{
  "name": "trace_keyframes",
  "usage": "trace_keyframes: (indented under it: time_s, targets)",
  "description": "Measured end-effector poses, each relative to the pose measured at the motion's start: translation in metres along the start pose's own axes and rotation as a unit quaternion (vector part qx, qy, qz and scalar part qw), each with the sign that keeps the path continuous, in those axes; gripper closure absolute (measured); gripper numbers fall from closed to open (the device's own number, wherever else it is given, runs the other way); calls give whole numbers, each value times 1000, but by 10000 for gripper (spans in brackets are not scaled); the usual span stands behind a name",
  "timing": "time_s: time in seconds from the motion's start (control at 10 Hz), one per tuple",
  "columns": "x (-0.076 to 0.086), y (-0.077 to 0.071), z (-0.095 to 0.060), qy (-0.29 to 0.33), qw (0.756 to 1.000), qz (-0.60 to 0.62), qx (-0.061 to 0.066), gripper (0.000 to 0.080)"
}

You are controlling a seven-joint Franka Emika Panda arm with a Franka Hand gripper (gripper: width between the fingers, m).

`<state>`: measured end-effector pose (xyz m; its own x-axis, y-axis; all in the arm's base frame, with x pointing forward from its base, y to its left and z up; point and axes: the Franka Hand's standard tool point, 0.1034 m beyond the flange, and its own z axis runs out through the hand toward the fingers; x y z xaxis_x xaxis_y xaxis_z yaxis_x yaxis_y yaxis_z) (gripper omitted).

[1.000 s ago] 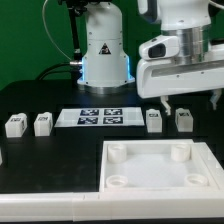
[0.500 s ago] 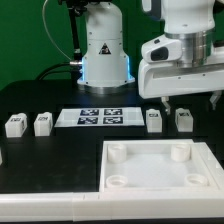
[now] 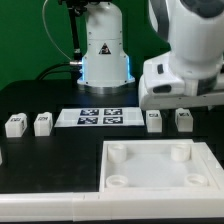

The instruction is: Assemble one leg

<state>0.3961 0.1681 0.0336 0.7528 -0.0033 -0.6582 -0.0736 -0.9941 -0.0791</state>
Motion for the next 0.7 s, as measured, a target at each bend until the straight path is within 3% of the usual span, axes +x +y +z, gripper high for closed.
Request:
trace_keyframes:
  time_s: [0.3, 0.7]
  targets:
    - [-1, -7, 13, -137, 991, -5, -6, 151]
    - [1, -1, 35, -126, 992, -4, -9, 151]
